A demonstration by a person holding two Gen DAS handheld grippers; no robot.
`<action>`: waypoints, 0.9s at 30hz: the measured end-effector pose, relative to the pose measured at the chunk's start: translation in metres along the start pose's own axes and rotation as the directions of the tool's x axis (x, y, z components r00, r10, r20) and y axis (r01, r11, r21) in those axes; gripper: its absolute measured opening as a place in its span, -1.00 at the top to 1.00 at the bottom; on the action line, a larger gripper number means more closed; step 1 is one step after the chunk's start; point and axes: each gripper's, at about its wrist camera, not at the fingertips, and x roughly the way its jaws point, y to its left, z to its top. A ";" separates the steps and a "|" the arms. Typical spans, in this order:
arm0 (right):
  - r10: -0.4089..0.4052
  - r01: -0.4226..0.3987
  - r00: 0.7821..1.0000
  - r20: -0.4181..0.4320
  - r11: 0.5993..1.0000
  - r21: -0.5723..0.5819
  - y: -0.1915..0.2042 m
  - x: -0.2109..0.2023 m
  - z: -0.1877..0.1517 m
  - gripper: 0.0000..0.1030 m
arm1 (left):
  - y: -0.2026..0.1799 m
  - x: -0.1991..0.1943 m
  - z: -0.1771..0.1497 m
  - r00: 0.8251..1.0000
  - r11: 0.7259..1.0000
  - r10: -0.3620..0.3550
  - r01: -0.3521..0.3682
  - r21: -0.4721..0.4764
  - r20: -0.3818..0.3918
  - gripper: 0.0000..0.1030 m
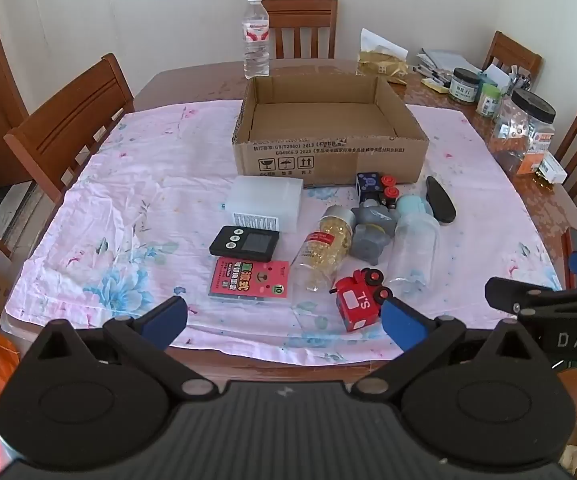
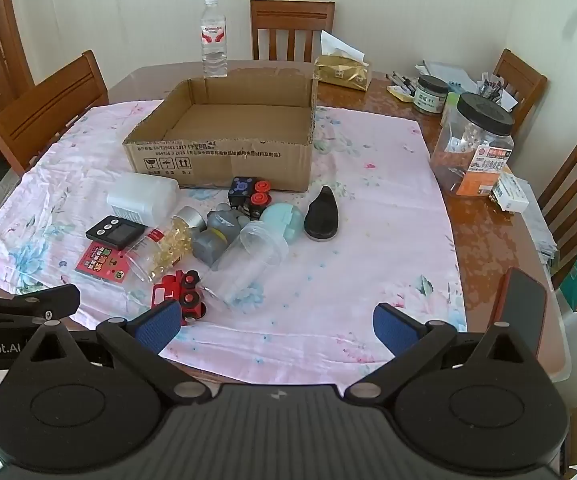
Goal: Organize rigid objects
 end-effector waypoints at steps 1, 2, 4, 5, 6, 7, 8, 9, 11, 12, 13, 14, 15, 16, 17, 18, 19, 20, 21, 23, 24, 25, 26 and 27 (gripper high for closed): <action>-0.003 0.003 1.000 0.003 1.000 -0.001 0.000 0.000 -0.001 -1.00 | -0.001 0.000 0.000 1.000 1.000 0.003 -0.003 0.002 -0.001 -0.99; -0.004 0.004 1.000 0.002 1.000 0.000 0.000 0.000 -0.001 -1.00 | -0.001 0.000 0.000 1.000 1.000 0.002 -0.002 0.003 -0.001 -0.99; -0.003 0.003 1.000 0.000 1.000 0.002 -0.001 -0.001 -0.002 -1.00 | -0.001 -0.001 0.000 1.000 1.000 -0.004 0.004 -0.002 -0.001 -0.99; -0.004 0.004 1.000 -0.001 1.000 0.002 -0.001 -0.001 -0.003 -1.00 | -0.001 -0.001 0.000 1.000 1.000 -0.004 0.004 -0.002 -0.001 -0.99; -0.005 0.005 1.000 -0.002 1.000 0.003 -0.001 -0.001 -0.003 -1.00 | -0.001 -0.001 0.000 1.000 1.000 -0.003 0.003 -0.002 0.001 -0.99; -0.005 0.005 1.000 0.001 1.000 0.001 -0.001 -0.002 0.000 -1.00 | -0.002 -0.001 0.000 1.000 1.000 -0.002 0.002 -0.003 0.004 -0.99; -0.006 0.006 1.000 0.001 1.000 0.001 0.000 -0.002 0.001 -1.00 | -0.002 -0.001 0.000 1.000 1.000 0.000 0.000 -0.001 0.004 -0.99; -0.006 0.006 1.000 0.001 1.000 0.002 0.000 -0.002 0.002 -1.00 | -0.002 -0.001 0.000 1.000 1.000 -0.001 0.001 -0.002 0.005 -0.99; -0.008 0.008 1.000 0.000 1.000 0.001 0.002 0.001 0.006 -1.00 | -0.002 -0.002 0.000 1.000 1.000 -0.001 0.001 -0.002 0.007 -0.99; -0.007 0.007 1.000 0.003 1.000 0.000 0.001 -0.004 0.004 -1.00 | -0.003 -0.002 0.000 1.000 1.000 -0.001 0.001 -0.002 0.008 -0.99; -0.005 0.005 1.000 0.008 1.000 0.001 0.000 -0.004 0.004 -1.00 | -0.003 -0.002 0.001 1.000 1.000 -0.001 0.001 -0.002 0.008 -0.99; -0.003 0.003 1.000 0.009 1.000 0.003 0.000 -0.005 0.006 -1.00 | -0.003 -0.003 0.001 1.000 1.000 -0.001 0.001 -0.002 0.008 -0.99; -0.002 0.002 1.000 0.007 1.000 0.005 -0.001 -0.005 0.007 -1.00 | -0.004 -0.004 0.001 1.000 1.000 -0.002 0.002 -0.002 0.009 -0.99; -0.001 0.001 1.000 0.006 1.000 0.008 -0.001 -0.005 0.009 -1.00 | -0.004 -0.004 0.000 1.000 1.000 -0.002 0.002 -0.002 0.010 -0.99; -0.001 0.001 1.000 0.005 1.000 0.009 -0.001 -0.005 0.010 -1.00 | -0.004 -0.004 0.001 1.000 1.000 -0.003 0.003 -0.002 0.010 -0.99; -0.003 0.003 1.000 0.013 1.000 0.007 -0.001 -0.003 0.002 -1.00 | -0.004 -0.004 0.001 1.000 1.000 -0.002 0.002 -0.003 0.009 -0.99; -0.005 0.005 1.000 0.011 1.000 0.005 0.000 -0.003 0.002 -1.00 | -0.004 -0.004 0.001 1.000 1.000 -0.001 0.001 -0.003 0.009 -0.99; -0.006 0.006 1.000 0.010 1.000 0.005 0.000 -0.003 0.001 -1.00 | -0.003 -0.004 0.001 1.000 1.000 -0.003 0.003 -0.004 0.010 -0.99; -0.007 0.007 1.000 0.009 1.000 0.004 0.000 -0.002 0.001 -1.00 | -0.002 -0.006 0.001 1.000 1.000 -0.006 0.006 -0.005 0.012 -0.99; -0.006 0.006 1.000 0.009 1.000 0.004 0.000 -0.002 0.001 -1.00 | -0.001 -0.007 0.002 1.000 1.000 -0.007 0.007 -0.008 0.014 -0.99; -0.006 0.006 1.000 0.010 1.000 0.002 0.001 -0.002 0.001 -1.00 | -0.001 -0.008 0.002 1.000 1.000 -0.007 0.007 -0.008 0.014 -0.99; -0.007 0.007 1.000 0.011 1.000 0.001 0.001 -0.002 0.001 -1.00 | 0.000 -0.007 0.002 1.000 1.000 -0.008 0.008 -0.010 0.015 -0.99; -0.008 0.008 1.000 0.012 1.000 -0.001 0.001 -0.002 0.001 -1.00 | 0.000 -0.007 0.002 1.000 1.000 -0.008 0.008 -0.010 0.015 -0.99; -0.007 0.007 1.000 0.013 1.000 -0.002 0.001 -0.003 0.001 -1.00 | 0.001 -0.008 0.002 1.000 1.000 -0.008 0.008 -0.010 0.015 -0.99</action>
